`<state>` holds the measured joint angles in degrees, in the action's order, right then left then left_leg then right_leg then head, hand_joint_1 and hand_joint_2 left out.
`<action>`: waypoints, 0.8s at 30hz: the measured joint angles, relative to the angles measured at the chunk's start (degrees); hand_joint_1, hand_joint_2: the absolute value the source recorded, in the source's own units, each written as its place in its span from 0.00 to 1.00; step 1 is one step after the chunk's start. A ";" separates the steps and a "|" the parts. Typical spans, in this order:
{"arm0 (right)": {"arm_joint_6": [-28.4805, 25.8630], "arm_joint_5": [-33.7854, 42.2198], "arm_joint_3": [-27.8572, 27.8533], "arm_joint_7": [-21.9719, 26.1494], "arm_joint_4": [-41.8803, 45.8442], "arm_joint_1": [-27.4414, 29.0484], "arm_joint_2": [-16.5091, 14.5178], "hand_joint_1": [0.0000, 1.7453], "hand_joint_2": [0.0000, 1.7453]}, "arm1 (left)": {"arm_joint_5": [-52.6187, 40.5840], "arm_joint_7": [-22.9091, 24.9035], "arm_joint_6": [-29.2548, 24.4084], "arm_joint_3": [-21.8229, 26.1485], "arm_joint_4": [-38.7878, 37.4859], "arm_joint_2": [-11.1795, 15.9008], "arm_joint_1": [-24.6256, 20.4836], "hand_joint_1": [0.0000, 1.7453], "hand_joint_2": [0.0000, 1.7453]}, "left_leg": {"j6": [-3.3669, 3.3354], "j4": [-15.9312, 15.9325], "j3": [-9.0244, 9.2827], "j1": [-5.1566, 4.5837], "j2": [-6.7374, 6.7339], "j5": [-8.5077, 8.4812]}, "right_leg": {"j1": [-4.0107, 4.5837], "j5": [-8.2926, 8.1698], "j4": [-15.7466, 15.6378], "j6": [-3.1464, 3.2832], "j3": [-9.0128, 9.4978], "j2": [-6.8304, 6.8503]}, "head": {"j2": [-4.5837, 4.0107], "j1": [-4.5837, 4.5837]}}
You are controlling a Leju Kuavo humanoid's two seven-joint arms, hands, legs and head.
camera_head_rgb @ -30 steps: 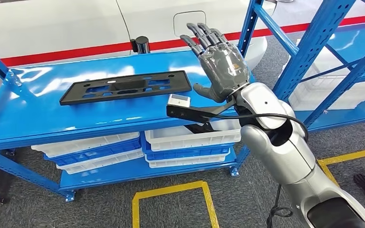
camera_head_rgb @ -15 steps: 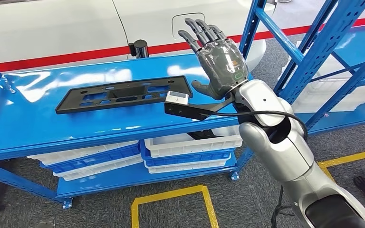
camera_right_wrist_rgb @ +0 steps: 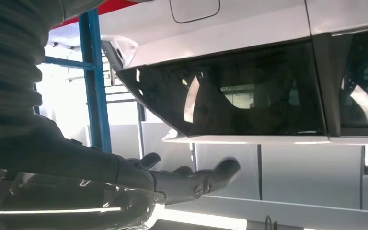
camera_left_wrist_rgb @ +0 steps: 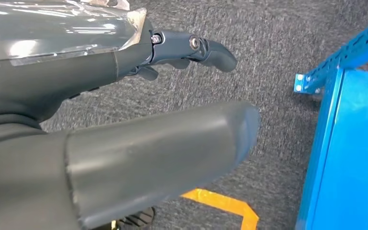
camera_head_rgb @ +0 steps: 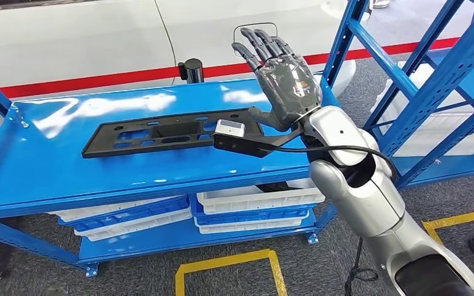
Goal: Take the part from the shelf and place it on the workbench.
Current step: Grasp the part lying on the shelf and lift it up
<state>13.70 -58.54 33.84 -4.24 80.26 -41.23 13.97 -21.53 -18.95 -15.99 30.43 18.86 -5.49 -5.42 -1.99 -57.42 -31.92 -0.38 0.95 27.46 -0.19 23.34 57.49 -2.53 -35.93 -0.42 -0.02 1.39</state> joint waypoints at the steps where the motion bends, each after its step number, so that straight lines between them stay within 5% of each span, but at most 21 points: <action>1: -0.02 -0.01 -0.01 0.00 -0.02 -0.04 -0.06 0.00 1.00 | 0.00 0.05 -0.02 0.00 0.02 0.02 -0.02 0.00 0.00 | 0.26 0.07 0.09 0.06 -0.01 0.19 | -0.17 0.07 -0.11 0.38 0.05 -0.01 | 0.00 -0.03; 4: -0.08 -0.03 -0.08 0.00 -0.02 -0.31 -0.40 0.00 1.00 | 0.02 0.15 -0.05 -0.02 0.06 0.05 -0.15 0.00 0.00 | 1.32 -3.32 -1.31 0.44 -0.27 2.12 | -0.94 0.51 -0.59 1.64 1.10 -0.01 | 0.00 -0.07; 7: -0.10 -0.04 0.07 0.00 -0.11 -0.32 -0.80 0.00 1.00 | 0.02 0.17 -0.05 -0.03 0.06 0.21 -0.11 0.00 0.00 | 2.24 -14.75 -7.99 1.01 -0.50 5.99 | -1.08 1.35 -0.63 2.52 2.09 0.03 | 0.00 -0.11; 9: -0.10 -0.04 0.14 0.00 -0.25 -0.16 -0.96 0.00 1.00 | 0.02 0.21 -0.05 -0.03 0.05 0.26 0.03 0.00 0.00 | 2.63 -16.65 -10.45 1.42 -0.60 4.74 | -1.18 1.98 -0.62 2.38 2.77 -0.02 | 0.00 -0.13; 11: -0.10 -0.05 0.14 0.00 -0.40 -0.11 -1.12 0.00 1.00 | 0.02 0.27 -0.05 -0.03 0.05 0.37 0.06 0.00 0.00 | 2.91 -10.13 -8.48 1.87 -0.80 -0.38 | -1.40 2.81 -0.60 1.88 3.81 -0.10 | 0.00 -0.12; 13: -0.11 -0.06 0.14 0.00 -0.50 -0.23 -1.26 0.00 1.00 | 0.02 0.31 -0.05 -0.03 0.04 0.45 -0.01 0.00 0.00 | 3.04 -2.98 -5.38 1.96 -0.89 -3.67 | -1.17 3.59 -0.49 1.13 4.47 -0.19 | 0.01 -0.13; 18: -0.20 -0.07 0.08 0.00 -0.59 -0.37 -1.38 0.00 1.00 | 0.02 0.44 -0.05 -0.02 0.03 0.46 -0.09 0.00 0.00 | 1.04 -0.37 -3.74 1.49 -0.74 -3.39 | -0.96 4.57 -0.14 -0.35 4.30 -0.08 | 0.00 -0.09; 20: -0.27 -0.08 0.08 0.00 -0.59 -0.42 -1.37 0.00 1.00 | 0.01 0.44 -0.05 -0.01 0.04 0.54 -0.14 0.00 0.00 | 0.11 0.00 -2.99 1.48 -0.73 -3.10 | -0.92 6.45 4.95 -0.22 1.62 0.05 | 0.00 -0.02; 22: -0.30 -0.08 0.13 0.00 -0.69 -0.20 -1.31 0.00 1.00 | 0.00 0.45 -0.05 0.01 0.04 0.62 -0.15 0.00 0.00 | -0.49 0.02 -2.51 1.21 -0.70 -2.59 | -0.84 8.71 13.44 0.25 -3.50 0.04 | 0.00 -0.01; 24: -0.30 -0.08 0.14 0.00 -0.89 0.15 -1.24 0.00 1.00 | 0.00 0.48 -0.05 0.02 0.04 0.63 -0.06 0.00 0.00 | -0.71 0.00 -1.92 0.96 -0.58 -2.03 | -0.73 8.59 17.27 0.05 -6.87 0.04 | 0.00 -0.01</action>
<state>13.40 -58.62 33.98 -4.24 79.37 -41.08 12.73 -21.53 -18.47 -16.04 30.45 18.90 -4.85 -5.47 -2.70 -57.43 -33.85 0.57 0.37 25.43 -0.92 31.93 74.76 -2.47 -42.80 -0.39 -0.02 1.38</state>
